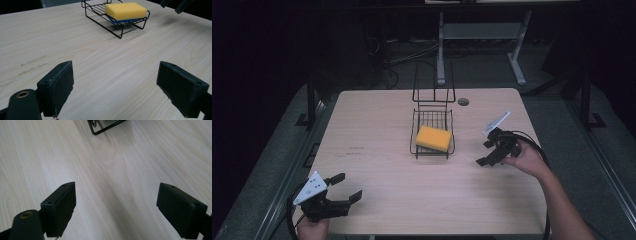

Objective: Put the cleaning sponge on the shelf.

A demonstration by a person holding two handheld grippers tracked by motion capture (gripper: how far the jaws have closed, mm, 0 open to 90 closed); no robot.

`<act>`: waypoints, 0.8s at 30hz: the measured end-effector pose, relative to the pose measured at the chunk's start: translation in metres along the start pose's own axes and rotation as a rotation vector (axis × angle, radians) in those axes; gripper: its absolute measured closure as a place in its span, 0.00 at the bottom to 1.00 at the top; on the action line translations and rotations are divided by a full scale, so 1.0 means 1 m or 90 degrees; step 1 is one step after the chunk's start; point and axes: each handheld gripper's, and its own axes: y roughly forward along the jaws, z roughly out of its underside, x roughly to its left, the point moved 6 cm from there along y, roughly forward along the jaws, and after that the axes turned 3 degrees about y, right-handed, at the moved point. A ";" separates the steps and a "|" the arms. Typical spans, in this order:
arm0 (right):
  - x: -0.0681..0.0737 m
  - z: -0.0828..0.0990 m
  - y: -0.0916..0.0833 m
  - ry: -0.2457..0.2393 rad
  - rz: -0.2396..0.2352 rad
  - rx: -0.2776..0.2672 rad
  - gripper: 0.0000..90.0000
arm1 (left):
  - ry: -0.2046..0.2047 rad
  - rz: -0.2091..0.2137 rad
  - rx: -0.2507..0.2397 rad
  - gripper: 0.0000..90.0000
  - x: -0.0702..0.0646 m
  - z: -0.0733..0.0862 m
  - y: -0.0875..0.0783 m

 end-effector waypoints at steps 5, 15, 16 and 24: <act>0.000 0.005 -0.001 0.002 0.000 0.002 0.18 | 0.000 -0.001 0.000 0.15 0.000 0.000 0.000; 0.003 0.018 -0.001 0.011 -0.001 0.008 0.18 | 0.001 0.001 0.002 0.15 -0.001 0.000 0.000; 0.004 0.021 -0.001 0.013 -0.001 0.008 0.18 | 0.001 0.001 0.002 0.15 -0.001 0.000 0.000; 0.006 0.033 0.000 0.016 -0.002 0.010 0.18 | 0.000 0.000 0.004 0.15 -0.001 0.000 0.001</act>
